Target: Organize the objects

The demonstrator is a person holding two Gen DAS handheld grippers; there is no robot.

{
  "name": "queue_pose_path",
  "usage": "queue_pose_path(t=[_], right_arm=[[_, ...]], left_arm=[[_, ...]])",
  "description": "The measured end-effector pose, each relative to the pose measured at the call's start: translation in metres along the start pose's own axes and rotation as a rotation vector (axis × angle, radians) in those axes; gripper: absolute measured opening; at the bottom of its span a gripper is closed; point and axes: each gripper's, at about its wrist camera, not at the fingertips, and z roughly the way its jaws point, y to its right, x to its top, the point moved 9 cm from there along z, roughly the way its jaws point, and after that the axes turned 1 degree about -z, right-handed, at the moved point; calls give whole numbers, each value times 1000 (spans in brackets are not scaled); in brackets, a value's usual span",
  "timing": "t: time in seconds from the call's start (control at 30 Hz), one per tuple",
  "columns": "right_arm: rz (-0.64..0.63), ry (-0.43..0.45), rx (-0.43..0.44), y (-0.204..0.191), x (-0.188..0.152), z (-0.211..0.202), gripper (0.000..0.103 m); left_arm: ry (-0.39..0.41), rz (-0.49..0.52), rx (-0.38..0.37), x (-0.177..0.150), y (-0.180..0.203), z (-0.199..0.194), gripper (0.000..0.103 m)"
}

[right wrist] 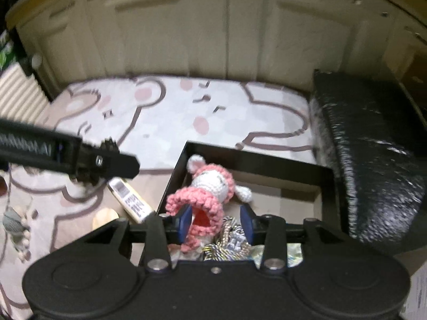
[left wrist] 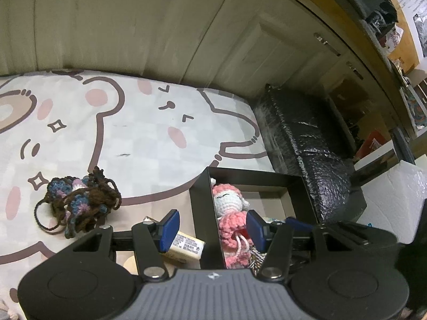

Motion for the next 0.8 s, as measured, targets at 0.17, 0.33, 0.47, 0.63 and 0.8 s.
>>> queue_pose_path(t=[0.17, 0.33, 0.47, 0.63, 0.8], right_arm=[[69, 48, -3, 14, 0, -26, 48], [89, 69, -24, 24, -6, -45, 57], [101, 90, -51, 32, -9, -60, 67], [138, 115, -79, 44, -15, -77, 76], [149, 125, -110, 54, -21, -86, 85]], left_arm=[[-7, 35, 15, -7, 5, -9, 62], [5, 63, 24, -11, 9, -21, 72], [8, 95, 50, -15, 10, -28, 79], [13, 129, 102, -21, 7, -35, 87], [21, 168, 157, -25, 3, -39, 93]])
